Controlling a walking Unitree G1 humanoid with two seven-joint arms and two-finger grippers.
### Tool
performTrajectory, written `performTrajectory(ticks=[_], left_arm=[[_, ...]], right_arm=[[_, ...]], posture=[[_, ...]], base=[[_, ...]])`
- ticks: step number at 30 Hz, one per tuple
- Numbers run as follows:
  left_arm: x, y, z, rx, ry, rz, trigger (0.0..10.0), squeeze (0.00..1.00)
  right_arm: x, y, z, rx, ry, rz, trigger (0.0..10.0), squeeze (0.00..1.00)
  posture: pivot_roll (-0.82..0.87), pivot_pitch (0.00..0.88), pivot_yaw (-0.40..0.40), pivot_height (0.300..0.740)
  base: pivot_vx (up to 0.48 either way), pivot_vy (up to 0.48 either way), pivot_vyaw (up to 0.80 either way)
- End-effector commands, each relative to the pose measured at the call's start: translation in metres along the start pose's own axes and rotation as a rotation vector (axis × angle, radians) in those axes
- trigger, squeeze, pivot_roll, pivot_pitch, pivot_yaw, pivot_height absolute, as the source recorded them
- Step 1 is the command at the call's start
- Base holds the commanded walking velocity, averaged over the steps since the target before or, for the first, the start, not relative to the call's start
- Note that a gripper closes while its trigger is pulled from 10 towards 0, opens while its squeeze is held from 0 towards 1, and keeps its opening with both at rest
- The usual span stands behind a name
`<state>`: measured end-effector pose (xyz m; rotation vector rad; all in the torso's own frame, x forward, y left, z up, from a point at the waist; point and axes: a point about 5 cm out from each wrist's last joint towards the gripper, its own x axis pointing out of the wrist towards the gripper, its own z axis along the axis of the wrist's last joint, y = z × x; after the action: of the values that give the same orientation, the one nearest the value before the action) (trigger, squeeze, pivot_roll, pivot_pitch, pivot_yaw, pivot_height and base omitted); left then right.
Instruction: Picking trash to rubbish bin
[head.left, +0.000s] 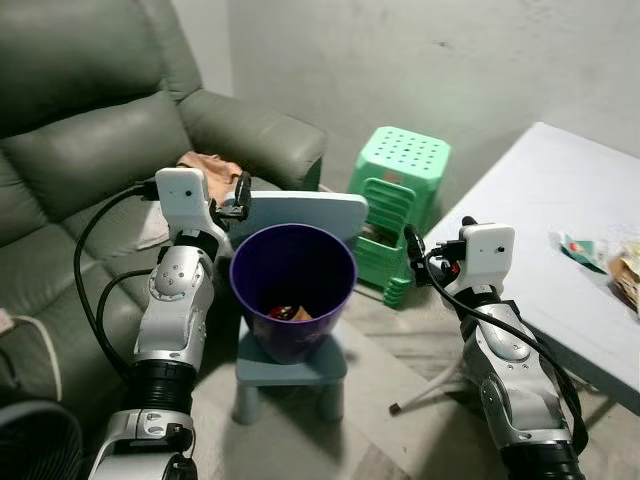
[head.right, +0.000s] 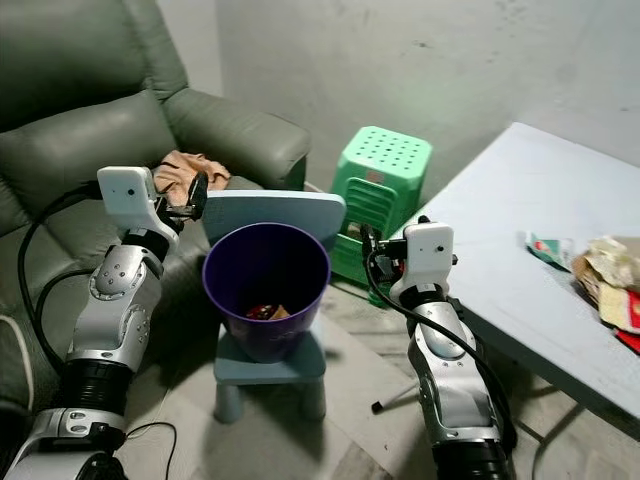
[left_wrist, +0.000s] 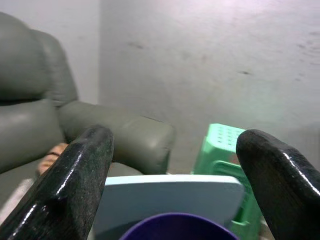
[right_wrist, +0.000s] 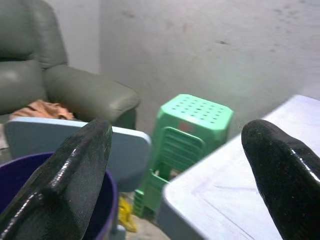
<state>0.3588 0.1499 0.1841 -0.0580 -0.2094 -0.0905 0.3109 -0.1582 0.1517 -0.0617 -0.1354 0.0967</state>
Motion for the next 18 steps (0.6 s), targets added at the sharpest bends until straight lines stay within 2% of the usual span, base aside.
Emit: performTrajectory(ticks=[1,18], left_arm=[[0.0025,-0.0058,-0.0009,0.001,0.014,-0.023,10.0,0.0],[0.0041,-0.0154,-0.0037,-0.007,0.033,-0.079,10.0,0.0]], right_arm=[[-0.0017,-0.0037,-0.0007,-0.006,-0.004,-0.022,10.0,0.0],[-0.0062,-0.0052,-0.0029,-0.018,0.002,-0.04,10.0,0.0]], posture=[[-0.08,0.004,-0.059,0.74],[-0.1,0.0,-0.05,0.74]], base=[[0.0,0.0,-0.69],[0.0,0.0,-0.69]])
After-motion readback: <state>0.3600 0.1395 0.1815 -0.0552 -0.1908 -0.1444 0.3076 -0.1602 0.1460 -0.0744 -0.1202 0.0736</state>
